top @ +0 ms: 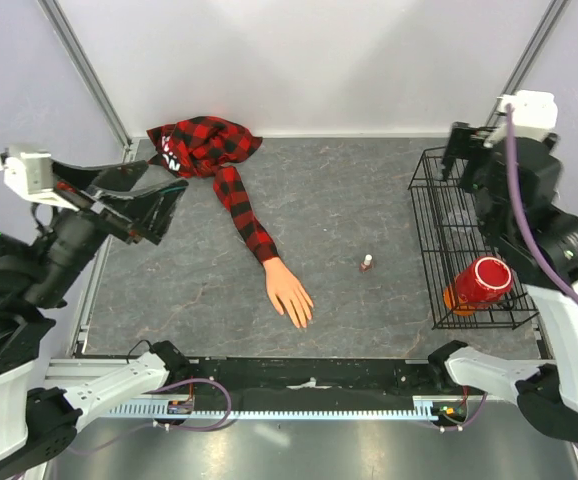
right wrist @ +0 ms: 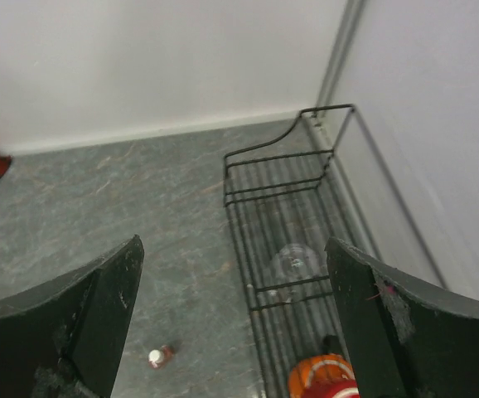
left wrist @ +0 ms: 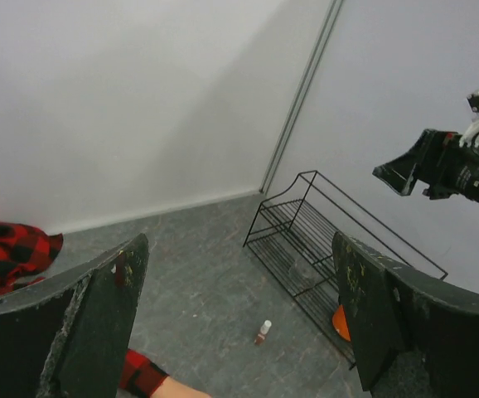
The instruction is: Paint the nails
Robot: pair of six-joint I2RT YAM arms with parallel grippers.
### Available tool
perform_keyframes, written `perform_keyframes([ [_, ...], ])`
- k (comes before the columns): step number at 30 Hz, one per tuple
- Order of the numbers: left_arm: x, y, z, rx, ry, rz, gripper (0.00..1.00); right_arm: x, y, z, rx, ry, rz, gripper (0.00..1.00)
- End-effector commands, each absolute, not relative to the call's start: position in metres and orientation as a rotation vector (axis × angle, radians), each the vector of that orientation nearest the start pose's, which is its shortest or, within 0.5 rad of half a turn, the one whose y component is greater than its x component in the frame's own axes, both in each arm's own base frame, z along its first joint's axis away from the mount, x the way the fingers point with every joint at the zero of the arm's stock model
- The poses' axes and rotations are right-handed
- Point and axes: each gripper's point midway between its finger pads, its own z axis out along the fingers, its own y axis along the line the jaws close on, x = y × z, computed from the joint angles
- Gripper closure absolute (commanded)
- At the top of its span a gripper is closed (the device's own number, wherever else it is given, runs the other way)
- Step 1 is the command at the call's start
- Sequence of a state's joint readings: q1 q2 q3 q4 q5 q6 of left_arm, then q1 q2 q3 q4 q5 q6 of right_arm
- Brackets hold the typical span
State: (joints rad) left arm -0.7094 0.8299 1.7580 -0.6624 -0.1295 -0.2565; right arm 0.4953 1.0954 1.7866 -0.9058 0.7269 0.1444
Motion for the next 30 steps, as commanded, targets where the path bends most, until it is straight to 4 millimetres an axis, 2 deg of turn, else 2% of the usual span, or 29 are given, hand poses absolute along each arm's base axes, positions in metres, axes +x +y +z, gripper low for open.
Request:
perform_keyframes([
  [1, 0.16, -0.126, 0.55, 0.257, 1.374, -0.709, 0.03, 0.296, 0.063, 0.41, 0.098, 1.889, -0.062, 0.02],
  [2, 0.16, -0.129, 0.546, 0.266, 1.385, -0.712, 0.03, 0.3, 0.074, 0.399, 0.082, 1.911, -0.008, 0.02],
  [3, 0.161, -0.132, 0.543, 0.276, 1.393, -0.718, 0.03, 0.305, 0.094, 0.39, 0.054, 1.927, 0.089, 0.02],
  [4, 0.164, -0.135, 0.537, 0.279, 1.41, -0.718, 0.03, 0.309, 0.104, 0.361, 0.032, 1.992, 0.1, 0.02],
  [6, 0.166, -0.14, 0.528, 0.294, 1.434, -0.725, 0.03, 0.311, 0.117, 0.335, 0.023, 2.052, 0.07, 0.02],
  [7, 0.166, -0.141, 0.525, 0.295, 1.442, -0.728, 0.03, 0.313, 0.123, 0.305, 0.0, 2.114, 0.027, 0.02],
  [9, 0.17, -0.148, 0.513, 0.309, 1.473, -0.733, 0.04, 0.315, 0.131, 0.281, 0.008, 2.151, 0.017, 0.02],
  [10, 0.17, -0.149, 0.51, 0.309, 1.482, -0.738, 0.04, 0.312, 0.135, 0.256, 0.008, 2.195, 0.02, 0.02],
  [12, 0.173, -0.155, 0.498, 0.321, 1.511, -0.745, 0.04, 0.313, 0.148, 0.241, 0.014, 2.193, 0.073, 0.02],
  [13, 0.174, -0.156, 0.495, 0.318, 1.519, -0.751, 0.04, 0.309, 0.15, 0.219, 0.028, 2.234, 0.081, 0.02],
  [16, 0.181, -0.167, 0.482, 0.334, 1.545, -0.763, 0.04, 0.309, 0.155, 0.185, 0.02, 2.292, 0.069, 0.1],
  [19, 0.19, -0.178, 0.471, 0.35, 1.566, -0.769, 0.04, 0.306, 0.152, 0.156, 0.007, 2.341, 0.024, 0.14],
  [24, 0.196, -0.2, 0.455, 0.423, 1.608, -0.808, 0.05, 0.303, 0.151, 0.127, -0.014, 2.383, -0.005, 0.29],
  [26, 0.195, -0.203, 0.452, 0.435, 1.611, -0.82, 0.06, 0.302, 0.153, 0.118, -0.032, 2.394, 0.008, 0.31],
  [27, 0.197, -0.204, 0.447, 0.437, 1.621, -0.818, 0.06, 0.301, 0.154, 0.114, -0.051, 2.406, 0.01, 0.4],
  [30, 0.195, -0.202, 0.441, 0.433, 1.616, -0.815, 0.06, 0.299, 0.153, 0.104, -0.065, 2.427, -0.012, 0.51],
])
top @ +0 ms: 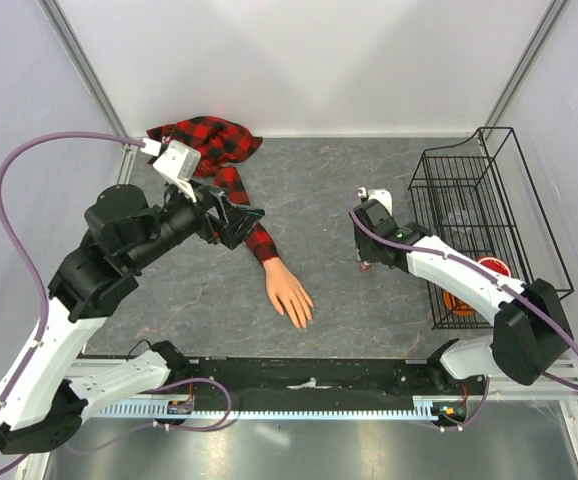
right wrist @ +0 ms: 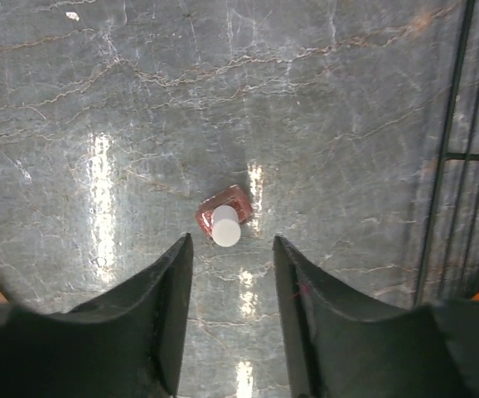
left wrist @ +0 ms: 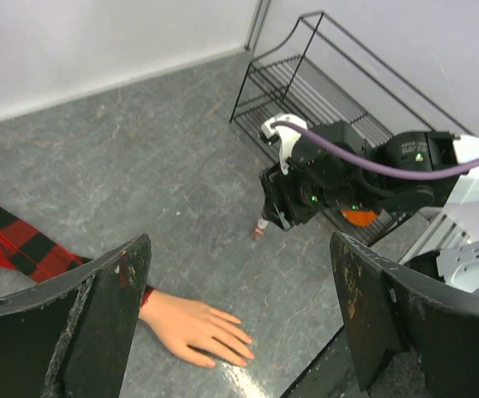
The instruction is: Paint the nails
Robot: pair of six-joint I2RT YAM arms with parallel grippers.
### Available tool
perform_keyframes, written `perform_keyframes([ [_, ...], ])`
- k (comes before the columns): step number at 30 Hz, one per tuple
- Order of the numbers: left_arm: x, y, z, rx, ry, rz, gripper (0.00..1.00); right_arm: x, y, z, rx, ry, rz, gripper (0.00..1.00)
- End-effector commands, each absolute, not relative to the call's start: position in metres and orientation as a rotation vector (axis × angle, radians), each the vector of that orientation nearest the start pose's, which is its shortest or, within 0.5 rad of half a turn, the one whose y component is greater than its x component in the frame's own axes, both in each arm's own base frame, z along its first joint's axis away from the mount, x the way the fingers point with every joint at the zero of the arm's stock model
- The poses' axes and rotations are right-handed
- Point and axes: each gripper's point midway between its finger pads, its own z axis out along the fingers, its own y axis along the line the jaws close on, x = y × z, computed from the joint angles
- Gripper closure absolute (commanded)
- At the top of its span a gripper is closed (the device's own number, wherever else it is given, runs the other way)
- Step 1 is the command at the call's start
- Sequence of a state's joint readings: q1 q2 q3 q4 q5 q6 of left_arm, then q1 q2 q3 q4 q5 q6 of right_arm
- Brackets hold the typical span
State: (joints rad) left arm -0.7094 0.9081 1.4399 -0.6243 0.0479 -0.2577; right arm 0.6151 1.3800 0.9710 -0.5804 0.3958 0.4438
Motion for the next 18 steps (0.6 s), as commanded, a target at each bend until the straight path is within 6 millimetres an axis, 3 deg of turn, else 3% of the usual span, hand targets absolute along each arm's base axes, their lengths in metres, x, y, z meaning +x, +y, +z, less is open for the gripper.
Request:
perform_keyframes([
  [1, 0.195, -0.202, 0.44, 0.431, 1.617, -0.814, 0.06, 0.299, 0.152, 0.101, -0.063, 2.433, -0.014, 0.51],
  [8, 0.194, -0.199, 0.437, 0.434, 1.614, -0.802, 0.06, 0.299, 0.148, 0.087, -0.07, 2.454, -0.061, 0.49],
  [18, 0.192, -0.2, 0.432, 0.451, 1.618, -0.807, 0.06, 0.297, 0.146, 0.073, -0.068, 2.479, -0.078, 0.56],
])
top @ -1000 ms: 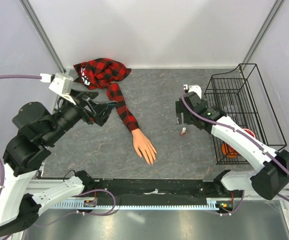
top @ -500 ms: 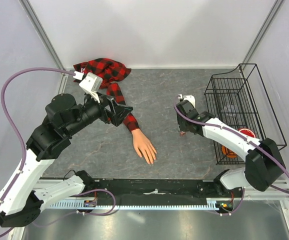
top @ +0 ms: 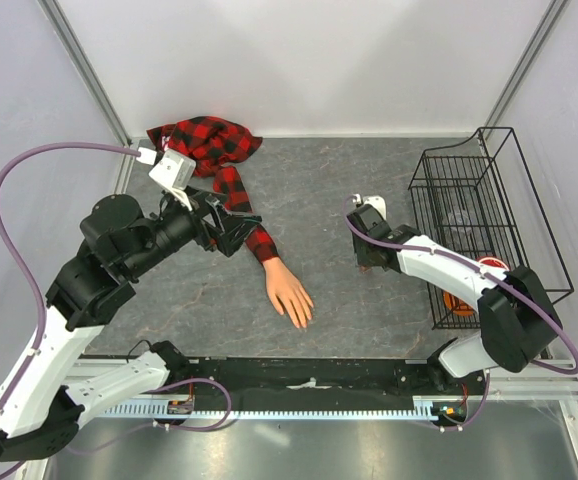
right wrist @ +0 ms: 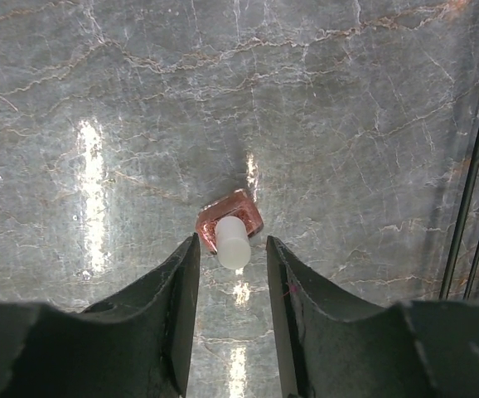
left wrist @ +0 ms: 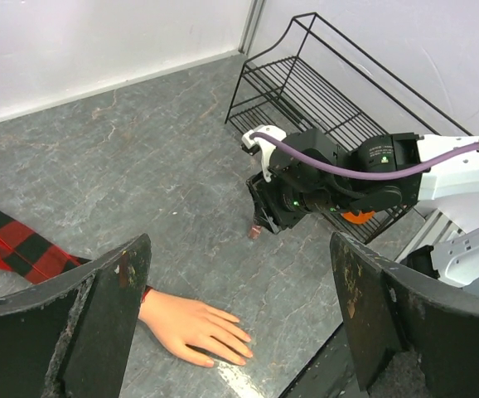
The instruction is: Paint the nails
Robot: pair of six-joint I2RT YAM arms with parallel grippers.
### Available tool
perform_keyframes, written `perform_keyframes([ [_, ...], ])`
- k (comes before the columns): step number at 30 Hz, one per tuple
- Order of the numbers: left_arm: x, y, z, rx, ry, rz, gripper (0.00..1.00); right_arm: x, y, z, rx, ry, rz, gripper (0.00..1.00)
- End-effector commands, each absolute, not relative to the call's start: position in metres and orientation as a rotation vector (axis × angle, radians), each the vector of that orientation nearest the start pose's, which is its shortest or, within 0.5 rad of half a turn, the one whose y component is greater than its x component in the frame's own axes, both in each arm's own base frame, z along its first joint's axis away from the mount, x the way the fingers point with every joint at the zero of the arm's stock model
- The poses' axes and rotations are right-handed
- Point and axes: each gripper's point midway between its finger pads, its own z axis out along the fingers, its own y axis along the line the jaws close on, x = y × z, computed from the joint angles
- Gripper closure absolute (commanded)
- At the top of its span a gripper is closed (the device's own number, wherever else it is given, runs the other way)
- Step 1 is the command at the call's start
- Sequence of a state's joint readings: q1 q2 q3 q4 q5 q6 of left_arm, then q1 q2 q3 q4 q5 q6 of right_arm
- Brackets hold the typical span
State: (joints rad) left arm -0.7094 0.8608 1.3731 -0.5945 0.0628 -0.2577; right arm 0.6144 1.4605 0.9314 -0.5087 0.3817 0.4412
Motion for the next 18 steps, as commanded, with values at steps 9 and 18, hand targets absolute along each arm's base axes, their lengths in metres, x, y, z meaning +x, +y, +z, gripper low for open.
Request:
perform_keyframes([
  [9, 0.195, -0.205, 0.425, 0.463, 1.641, -0.813, 0.06, 0.297, 0.145, 0.065, -0.091, 2.49, -0.094, 0.69],
  [18, 0.191, -0.217, 0.411, 0.512, 1.663, -0.863, 0.06, 0.297, 0.192, 0.133, -0.496, 2.356, 0.203, 1.0],
])
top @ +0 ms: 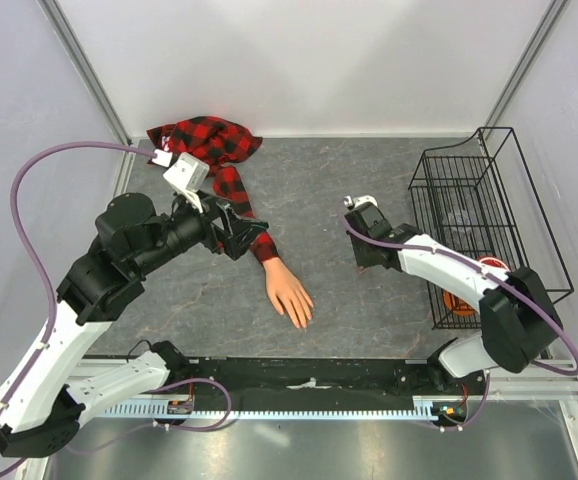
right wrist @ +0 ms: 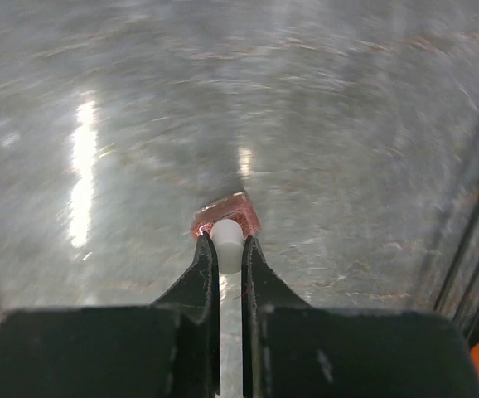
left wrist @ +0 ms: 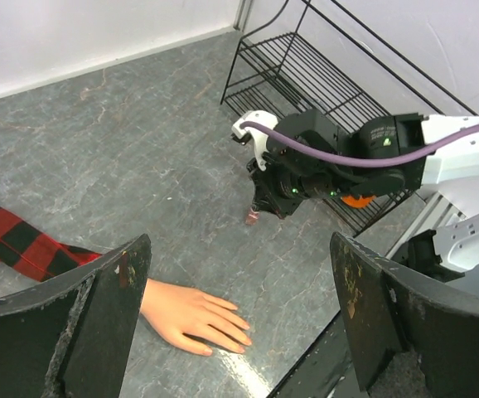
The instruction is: Paint the nails
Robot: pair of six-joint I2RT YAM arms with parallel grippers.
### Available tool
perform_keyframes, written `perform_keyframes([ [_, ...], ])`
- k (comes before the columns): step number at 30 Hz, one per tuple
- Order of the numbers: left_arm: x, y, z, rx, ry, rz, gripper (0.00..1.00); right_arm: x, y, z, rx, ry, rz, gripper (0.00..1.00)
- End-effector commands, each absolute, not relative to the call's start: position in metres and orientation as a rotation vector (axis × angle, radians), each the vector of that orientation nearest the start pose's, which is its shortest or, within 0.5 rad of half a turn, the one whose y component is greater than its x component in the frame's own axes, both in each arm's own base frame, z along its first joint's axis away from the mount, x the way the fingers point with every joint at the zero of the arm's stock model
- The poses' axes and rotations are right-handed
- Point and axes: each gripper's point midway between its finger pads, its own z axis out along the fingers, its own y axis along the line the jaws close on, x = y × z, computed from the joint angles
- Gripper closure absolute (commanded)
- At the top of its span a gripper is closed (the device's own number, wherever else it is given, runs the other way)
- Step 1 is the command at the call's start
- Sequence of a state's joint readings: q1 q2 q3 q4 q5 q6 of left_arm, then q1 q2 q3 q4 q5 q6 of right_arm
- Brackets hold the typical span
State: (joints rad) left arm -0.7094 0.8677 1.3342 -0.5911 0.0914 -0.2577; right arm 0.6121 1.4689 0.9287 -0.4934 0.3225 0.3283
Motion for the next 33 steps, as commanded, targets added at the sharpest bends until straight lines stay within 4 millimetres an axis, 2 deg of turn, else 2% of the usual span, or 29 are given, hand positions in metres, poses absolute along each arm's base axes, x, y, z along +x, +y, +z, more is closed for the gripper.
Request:
perform_keyframes([
  [1, 0.184, -0.224, 0.409, 0.556, 1.66, -0.911, 0.05, 0.287, 0.209, 0.156, -0.626, 2.28, 0.343, 1.0],
  [3, 0.176, -0.235, 0.406, 0.629, 1.652, -0.972, 0.04, 0.27, 0.236, 0.191, -0.785, 2.159, 0.549, 1.0],
  [4, 0.164, -0.245, 0.402, 0.728, 1.638, -1.04, 0.04, 0.249, 0.25, 0.213, -0.901, 2.068, 0.684, 1.0],
  [5, 0.157, -0.249, 0.399, 0.782, 1.627, -1.071, 0.04, 0.241, 0.258, 0.231, -0.931, 2.012, 0.743, 1.0],
  [7, 0.141, -0.251, 0.399, 0.87, 1.572, -1.12, 0.06, 0.218, 0.264, 0.25, -1.002, 1.96, 0.834, 1.0],
  [8, 0.136, -0.25, 0.4, 0.911, 1.531, -1.12, 0.06, 0.201, 0.272, 0.265, -1.072, 1.899, 0.939, 1.0],
  [9, 0.129, -0.251, 0.402, 0.944, 1.488, -1.138, 0.04, 0.191, 0.273, 0.27, -1.104, 1.873, 0.986, 1.0],
  [10, 0.113, -0.25, 0.398, 1.027, 1.441, -1.185, 0.04, 0.176, 0.274, 0.279, -1.146, 1.832, 1.041, 1.0],
  [12, 0.098, -0.251, 0.395, 1.095, 1.411, -1.244, 0.03, 0.146, 0.278, 0.291, -1.257, 1.749, 1.156, 1.0],
  [14, 0.09, -0.253, 0.385, 1.138, 1.415, -1.29, 0.03, 0.124, 0.276, 0.309, -1.307, 1.657, 1.224, 1.0],
  [16, 0.078, -0.254, 0.375, 1.197, 1.416, -1.362, 0.03, 0.111, 0.273, 0.321, -1.331, 1.591, 1.243, 1.0],
  [21, 0.068, -0.264, 0.356, 1.268, 1.465, -1.52, 0.04, 0.093, 0.268, 0.336, -1.391, 1.489, 1.272, 1.0],
  [28, 0.071, -0.279, 0.353, 1.263, 1.487, -1.69, 0.07, 0.08, 0.266, 0.357, -1.435, 1.384, 1.309, 1.0],
  [33, 0.068, -0.284, 0.355, 1.29, 1.445, -1.772, 0.08, 0.079, 0.266, 0.369, -1.441, 1.34, 1.294, 1.0],
])
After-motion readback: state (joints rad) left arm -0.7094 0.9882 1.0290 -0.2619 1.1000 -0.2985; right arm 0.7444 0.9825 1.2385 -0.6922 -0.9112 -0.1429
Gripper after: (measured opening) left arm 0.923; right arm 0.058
